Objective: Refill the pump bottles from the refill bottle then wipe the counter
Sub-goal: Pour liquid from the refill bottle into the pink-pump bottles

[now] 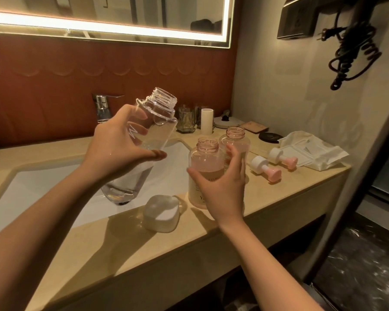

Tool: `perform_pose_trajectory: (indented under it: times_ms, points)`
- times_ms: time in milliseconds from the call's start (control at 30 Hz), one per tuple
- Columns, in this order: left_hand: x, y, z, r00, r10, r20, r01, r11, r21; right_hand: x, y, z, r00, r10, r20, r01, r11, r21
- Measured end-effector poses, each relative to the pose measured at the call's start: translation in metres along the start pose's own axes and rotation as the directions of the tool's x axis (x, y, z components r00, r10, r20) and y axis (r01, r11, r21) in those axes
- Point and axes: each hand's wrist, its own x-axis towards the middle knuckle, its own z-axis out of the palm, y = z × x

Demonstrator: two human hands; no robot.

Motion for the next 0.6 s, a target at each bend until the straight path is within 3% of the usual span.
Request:
perform_pose_trajectory:
  times_ms: [167,600]
  points:
    - [0.001,-0.002,0.001,1.0,0.006,0.011,-0.006,1.0,0.028,-0.002,0.007,0.008,0.995,0.071,0.068,-0.07,0.997,-0.013]
    - [0.011,0.006,0.012,0.999,0.032,0.039,-0.033,0.999,0.019,-0.004,0.023,-0.035,0.999,0.035,-0.035,-0.036,0.999,-0.031]
